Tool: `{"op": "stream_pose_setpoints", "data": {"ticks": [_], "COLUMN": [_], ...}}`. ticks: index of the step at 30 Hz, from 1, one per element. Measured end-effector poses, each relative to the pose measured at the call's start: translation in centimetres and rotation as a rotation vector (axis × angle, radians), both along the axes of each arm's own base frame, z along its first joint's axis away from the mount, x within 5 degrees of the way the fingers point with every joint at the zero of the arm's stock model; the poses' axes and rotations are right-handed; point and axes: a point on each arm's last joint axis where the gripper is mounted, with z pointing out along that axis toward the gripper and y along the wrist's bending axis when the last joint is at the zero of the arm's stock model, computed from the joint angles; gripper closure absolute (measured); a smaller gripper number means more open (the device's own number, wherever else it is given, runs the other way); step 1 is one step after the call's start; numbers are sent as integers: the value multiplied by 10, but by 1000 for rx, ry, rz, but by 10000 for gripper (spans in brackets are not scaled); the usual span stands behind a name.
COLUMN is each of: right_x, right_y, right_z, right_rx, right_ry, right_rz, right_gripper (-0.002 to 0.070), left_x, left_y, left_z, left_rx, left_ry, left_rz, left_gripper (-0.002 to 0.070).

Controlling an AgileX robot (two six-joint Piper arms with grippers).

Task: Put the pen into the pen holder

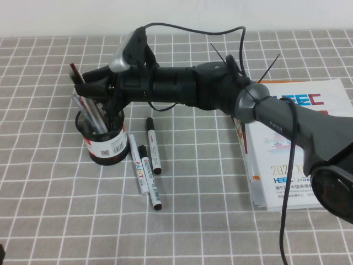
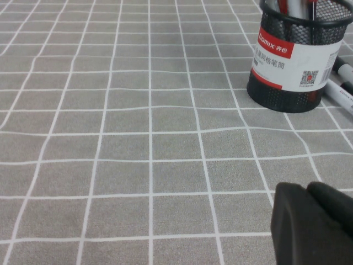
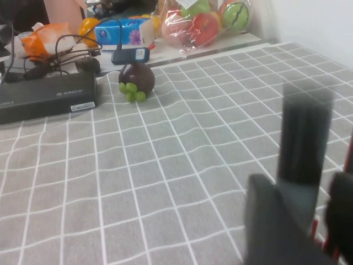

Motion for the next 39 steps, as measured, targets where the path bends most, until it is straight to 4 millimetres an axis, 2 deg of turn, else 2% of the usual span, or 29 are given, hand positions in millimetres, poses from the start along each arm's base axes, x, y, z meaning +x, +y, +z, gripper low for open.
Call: {"op": "stream_pose_setpoints", "data": {"ticks": [4, 6, 8, 10, 11, 13, 15, 18, 21, 26, 29, 35, 39], "right_x": [-1, -2, -3, -3, -1, 2, 4, 9, 7, -21, -36, -80, -118], "right_y": [0, -1, -5, -15, -23, -45, -72, -108, -134, -149, -160, -184, -202], "right_z": [1, 5, 13, 27, 38, 61, 84, 112, 129, 143, 160, 199, 209], "right_rx": [5, 17, 38, 73, 95, 135, 170, 200, 70, -363, -489, -496, -447], "right_ry": [1, 5, 33, 91, 121, 152, 158, 190, 188, 169, 143, 97, 61], "right_rz": [9, 29, 54, 76, 87, 113, 166, 168, 119, 21, -56, -138, -230], "right_gripper": [333, 311, 322, 381, 440, 575, 640, 673, 680, 684, 684, 685, 685], "left_x": [0, 0, 0, 0, 0, 0, 0, 0, 0, 0, 0, 0, 0], "left_y": [0, 0, 0, 0, 0, 0, 0, 0, 0, 0, 0, 0, 0], "left_z": [0, 0, 0, 0, 0, 0, 0, 0, 0, 0, 0, 0, 0], "left_rx": [0, 0, 0, 0, 0, 0, 0, 0, 0, 0, 0, 0, 0], "left_ry": [0, 0, 0, 0, 0, 0, 0, 0, 0, 0, 0, 0, 0], "left_rz": [0, 0, 0, 0, 0, 0, 0, 0, 0, 0, 0, 0, 0], "left_gripper": [678, 678, 678, 678, 678, 678, 678, 678, 678, 678, 678, 678, 678]}}
